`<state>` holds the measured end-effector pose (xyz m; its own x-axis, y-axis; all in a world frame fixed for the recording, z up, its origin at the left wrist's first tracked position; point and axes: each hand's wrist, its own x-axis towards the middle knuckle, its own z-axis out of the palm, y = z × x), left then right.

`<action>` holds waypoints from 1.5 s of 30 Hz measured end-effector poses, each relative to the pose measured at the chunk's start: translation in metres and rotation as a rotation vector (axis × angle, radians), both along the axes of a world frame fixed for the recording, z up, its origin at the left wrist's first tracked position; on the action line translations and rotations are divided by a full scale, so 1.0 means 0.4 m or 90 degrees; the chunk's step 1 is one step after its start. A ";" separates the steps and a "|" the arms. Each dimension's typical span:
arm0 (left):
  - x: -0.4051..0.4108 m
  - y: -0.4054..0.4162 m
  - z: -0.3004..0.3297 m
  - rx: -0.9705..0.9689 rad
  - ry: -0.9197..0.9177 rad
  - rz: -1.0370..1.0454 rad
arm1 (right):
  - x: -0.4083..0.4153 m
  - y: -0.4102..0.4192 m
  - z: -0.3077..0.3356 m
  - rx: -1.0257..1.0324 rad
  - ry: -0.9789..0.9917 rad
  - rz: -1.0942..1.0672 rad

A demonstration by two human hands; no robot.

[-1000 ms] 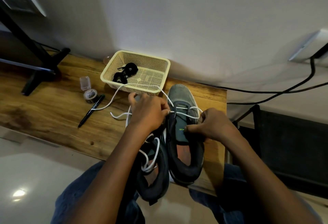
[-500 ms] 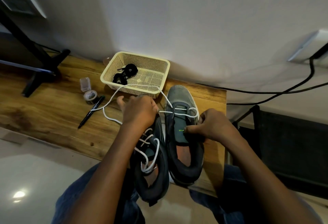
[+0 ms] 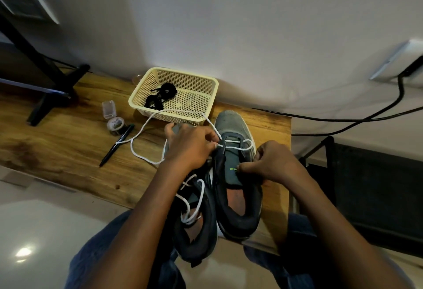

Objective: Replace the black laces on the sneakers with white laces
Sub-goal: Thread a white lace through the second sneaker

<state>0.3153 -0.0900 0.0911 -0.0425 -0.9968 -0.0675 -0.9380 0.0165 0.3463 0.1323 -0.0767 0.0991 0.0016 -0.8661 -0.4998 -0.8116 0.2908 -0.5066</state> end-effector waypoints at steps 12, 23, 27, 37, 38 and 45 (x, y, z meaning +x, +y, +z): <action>0.005 -0.001 -0.009 0.008 -0.004 0.013 | 0.001 0.001 0.005 0.002 0.011 0.014; -0.001 -0.003 -0.010 0.012 -0.007 0.065 | 0.003 0.002 0.006 0.001 0.017 0.013; -0.002 -0.002 -0.013 0.023 -0.009 0.071 | 0.003 0.001 0.010 0.005 0.022 0.015; 0.003 -0.019 0.002 0.077 0.005 0.086 | 0.056 -0.046 0.039 -0.374 -0.131 -0.073; 0.001 -0.019 0.003 0.092 0.006 0.076 | 0.075 -0.063 0.025 -0.376 -0.120 -0.044; 0.021 -0.028 0.015 0.154 0.062 0.106 | 0.209 -0.142 -0.028 -0.176 0.022 0.090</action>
